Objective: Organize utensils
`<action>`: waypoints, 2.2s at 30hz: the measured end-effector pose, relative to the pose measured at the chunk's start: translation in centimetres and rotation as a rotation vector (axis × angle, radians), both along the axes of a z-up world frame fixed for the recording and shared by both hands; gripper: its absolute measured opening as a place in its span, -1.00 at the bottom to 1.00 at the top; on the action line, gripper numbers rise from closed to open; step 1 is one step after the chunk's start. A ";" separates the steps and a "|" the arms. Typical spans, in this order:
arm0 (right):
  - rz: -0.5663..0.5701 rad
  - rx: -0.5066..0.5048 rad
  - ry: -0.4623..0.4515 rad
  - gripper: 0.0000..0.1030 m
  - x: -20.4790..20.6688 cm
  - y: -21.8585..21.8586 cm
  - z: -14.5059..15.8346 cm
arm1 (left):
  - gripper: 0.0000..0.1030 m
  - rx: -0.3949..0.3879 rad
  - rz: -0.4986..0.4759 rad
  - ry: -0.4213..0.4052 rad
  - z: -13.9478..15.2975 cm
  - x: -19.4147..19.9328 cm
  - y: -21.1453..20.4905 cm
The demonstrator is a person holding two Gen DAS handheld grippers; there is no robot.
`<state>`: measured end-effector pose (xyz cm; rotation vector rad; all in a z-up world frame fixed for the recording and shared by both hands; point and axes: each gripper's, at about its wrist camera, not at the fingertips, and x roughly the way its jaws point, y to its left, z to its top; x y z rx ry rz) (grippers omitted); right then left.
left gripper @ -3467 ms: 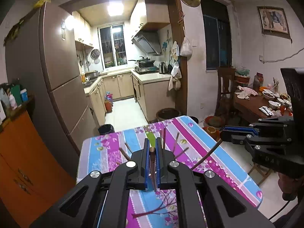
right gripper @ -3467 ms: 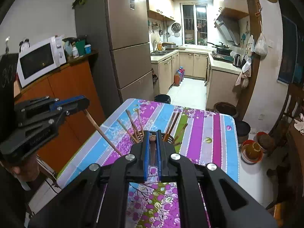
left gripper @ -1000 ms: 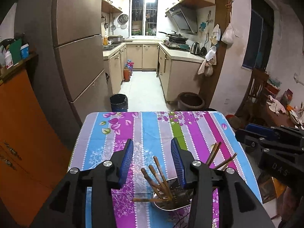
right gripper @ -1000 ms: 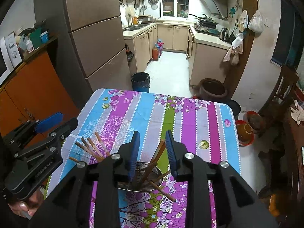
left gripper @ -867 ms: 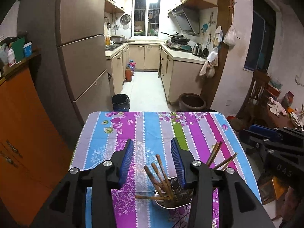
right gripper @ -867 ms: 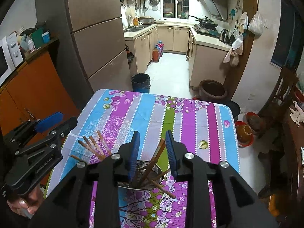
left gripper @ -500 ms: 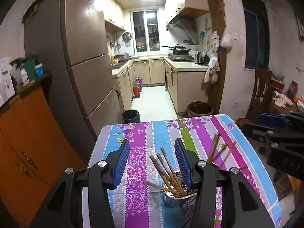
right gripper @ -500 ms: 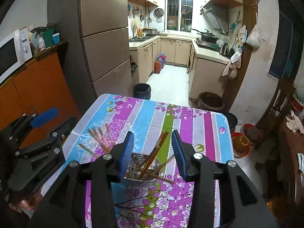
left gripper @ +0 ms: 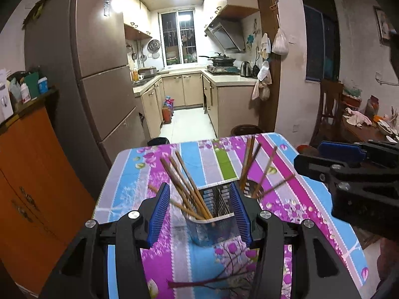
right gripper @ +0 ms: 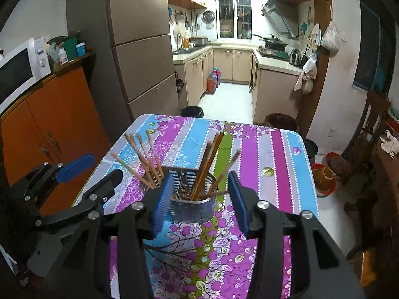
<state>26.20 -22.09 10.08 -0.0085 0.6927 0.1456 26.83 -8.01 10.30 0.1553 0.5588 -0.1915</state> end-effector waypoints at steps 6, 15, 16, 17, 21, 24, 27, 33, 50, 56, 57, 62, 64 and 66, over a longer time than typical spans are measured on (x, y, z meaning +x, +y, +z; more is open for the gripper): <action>-0.004 -0.002 -0.052 0.21 -4.2 -0.1 -3.2 | 0.03 -0.033 0.013 0.014 -2.9 -3.1 0.7; -0.065 0.053 -0.129 0.54 -10.4 -1.0 -7.8 | 0.10 -0.038 0.037 0.021 -7.9 -8.6 1.3; -0.073 0.049 -0.139 0.56 -11.2 -1.1 -8.3 | 0.11 -0.036 0.043 0.020 -8.6 -9.3 1.4; -0.083 0.039 -0.148 0.62 -11.8 -1.0 -8.8 | 0.11 -0.032 0.045 0.023 -9.1 -9.8 1.5; -0.115 0.024 -0.181 0.87 -14.2 -0.8 -10.5 | 0.11 -0.021 0.048 0.034 -11.3 -11.9 1.7; -0.131 0.009 -0.200 0.89 -15.7 -0.1 -11.5 | 0.35 0.023 0.041 0.004 -12.8 -13.9 1.3; -0.165 0.017 -0.225 0.89 -17.1 0.2 -12.5 | 0.62 0.065 0.024 -0.061 -13.8 -16.3 0.9; -0.266 0.041 -0.291 0.89 -20.1 -0.8 -13.5 | 0.83 0.058 -0.011 -0.121 -14.6 -19.8 1.3; -0.345 -0.026 -0.295 0.89 -22.4 -1.5 -14.9 | 0.90 -0.075 0.132 -0.131 -13.9 -21.9 4.2; -0.339 -0.026 -0.285 0.89 -22.6 -1.3 -15.0 | 0.90 -0.048 0.134 -0.142 -14.0 -22.2 3.8; -0.339 -0.026 -0.286 0.89 -22.6 -1.3 -15.0 | 0.90 -0.048 0.134 -0.140 -14.0 -22.2 3.8; -0.337 -0.052 -0.306 0.89 -23.0 -0.8 -14.7 | 0.90 -0.059 0.134 -0.147 -14.0 -22.4 4.0; -0.329 -0.069 -0.320 0.89 -23.2 -0.4 -14.6 | 0.90 -0.058 0.137 -0.168 -13.8 -22.7 4.0; -0.326 -0.082 -0.337 0.89 -23.4 0.1 -14.5 | 0.90 -0.058 0.137 -0.181 -13.7 -23.0 4.0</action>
